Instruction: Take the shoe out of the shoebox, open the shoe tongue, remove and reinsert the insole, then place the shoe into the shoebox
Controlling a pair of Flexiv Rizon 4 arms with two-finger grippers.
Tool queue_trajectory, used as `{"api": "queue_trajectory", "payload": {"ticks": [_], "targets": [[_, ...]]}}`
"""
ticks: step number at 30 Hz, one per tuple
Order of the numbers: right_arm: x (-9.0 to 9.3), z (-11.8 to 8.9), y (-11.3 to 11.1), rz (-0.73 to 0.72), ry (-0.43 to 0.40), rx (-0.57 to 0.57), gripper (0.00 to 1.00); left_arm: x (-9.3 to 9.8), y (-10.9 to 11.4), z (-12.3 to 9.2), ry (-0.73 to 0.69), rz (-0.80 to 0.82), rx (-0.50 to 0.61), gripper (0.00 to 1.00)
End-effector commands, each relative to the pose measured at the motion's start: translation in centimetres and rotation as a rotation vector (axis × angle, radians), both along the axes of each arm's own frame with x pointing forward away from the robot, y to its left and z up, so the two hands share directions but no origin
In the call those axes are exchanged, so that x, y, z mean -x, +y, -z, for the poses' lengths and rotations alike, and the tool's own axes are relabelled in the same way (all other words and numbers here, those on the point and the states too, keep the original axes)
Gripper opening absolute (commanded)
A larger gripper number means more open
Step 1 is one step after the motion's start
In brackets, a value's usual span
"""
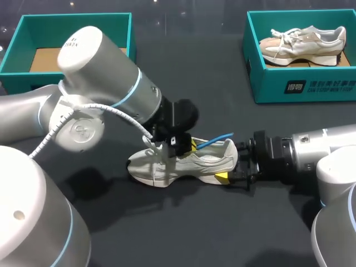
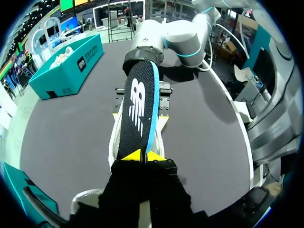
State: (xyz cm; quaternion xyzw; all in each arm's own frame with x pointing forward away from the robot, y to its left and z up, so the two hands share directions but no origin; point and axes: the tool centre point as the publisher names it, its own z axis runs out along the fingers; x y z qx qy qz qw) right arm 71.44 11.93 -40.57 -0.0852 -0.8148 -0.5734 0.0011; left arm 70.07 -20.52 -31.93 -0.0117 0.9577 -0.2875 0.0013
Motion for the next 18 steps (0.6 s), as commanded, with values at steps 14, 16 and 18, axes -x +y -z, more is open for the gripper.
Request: {"api": "queue_trajectory", "payload": {"ticks": [14,16,18], "targets": [[0.1,-0.1,0.0,0.001,0.0,0.002,0.0,-0.9,-2.3,-0.7,-0.104,-0.053,-0.015,0.36],[0.1,-0.1,0.0,0.001,0.0,0.002,0.0,-0.5,-2.2,-0.7,-0.129,-0.059,-0.011,0.45],[0.1,-0.1,0.0,0.001,0.0,0.002,0.0,-0.1,-2.2,-0.8,-0.164,-0.068,-0.002,0.48]]}}
